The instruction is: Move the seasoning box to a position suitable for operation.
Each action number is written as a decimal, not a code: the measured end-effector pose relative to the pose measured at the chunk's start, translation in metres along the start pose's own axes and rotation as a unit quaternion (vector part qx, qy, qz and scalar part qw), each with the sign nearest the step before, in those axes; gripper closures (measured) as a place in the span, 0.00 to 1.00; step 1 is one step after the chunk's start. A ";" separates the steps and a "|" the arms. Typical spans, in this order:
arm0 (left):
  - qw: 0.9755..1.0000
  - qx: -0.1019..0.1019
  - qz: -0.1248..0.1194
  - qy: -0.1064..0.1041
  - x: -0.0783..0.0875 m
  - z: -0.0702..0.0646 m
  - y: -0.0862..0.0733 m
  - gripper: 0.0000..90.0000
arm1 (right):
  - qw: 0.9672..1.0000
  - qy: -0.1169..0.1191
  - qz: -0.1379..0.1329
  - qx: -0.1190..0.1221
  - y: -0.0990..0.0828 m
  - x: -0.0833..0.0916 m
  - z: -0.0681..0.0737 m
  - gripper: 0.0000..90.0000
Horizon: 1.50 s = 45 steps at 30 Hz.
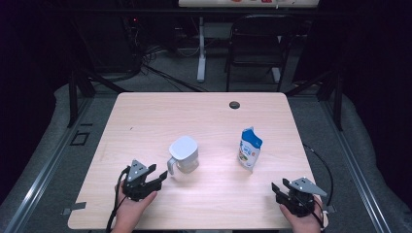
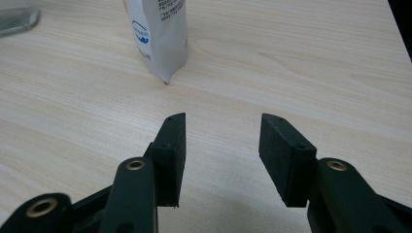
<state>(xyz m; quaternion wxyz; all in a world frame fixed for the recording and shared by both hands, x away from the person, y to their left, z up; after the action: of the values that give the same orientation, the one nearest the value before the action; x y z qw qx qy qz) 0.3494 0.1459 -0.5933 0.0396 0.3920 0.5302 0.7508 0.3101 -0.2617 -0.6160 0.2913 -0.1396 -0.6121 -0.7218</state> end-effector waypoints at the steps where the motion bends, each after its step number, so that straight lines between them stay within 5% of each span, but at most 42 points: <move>1: 1.000 0.003 -0.004 0.001 -0.002 0.000 0.001 0.52 | 1.000 0.001 0.001 0.001 0.000 0.000 0.000 0.59; 15: 1.000 -0.009 0.009 0.008 -0.022 -0.010 0.011 0.54 | 1.000 0.001 0.002 0.004 -0.001 -0.002 0.001 0.59; 29: 0.999 -0.011 0.011 0.030 -0.026 -0.003 0.015 0.64 | 1.000 0.003 -0.001 0.000 0.000 -0.001 0.000 0.59; 45: 0.998 0.015 0.012 0.051 -0.031 0.014 0.014 0.72 | 1.000 0.004 0.003 -0.005 -0.002 -0.002 -0.001 0.59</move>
<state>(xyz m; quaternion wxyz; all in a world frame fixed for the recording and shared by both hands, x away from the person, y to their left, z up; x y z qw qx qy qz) 0.3844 0.1362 -0.5967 -0.0025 0.3598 0.5376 0.7626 0.3108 -0.2625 -0.6185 0.2956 -0.1400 -0.6064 -0.7248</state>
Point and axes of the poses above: each handheld gripper's, and its own axes: x roughly backward along the jaws, y roughly out of its top, z roughly to its left, the point moved 9 cm from there along -x, roughly forward along the jaws, and after that the axes turned 14 degrees about -x, right-handed, at the moved point
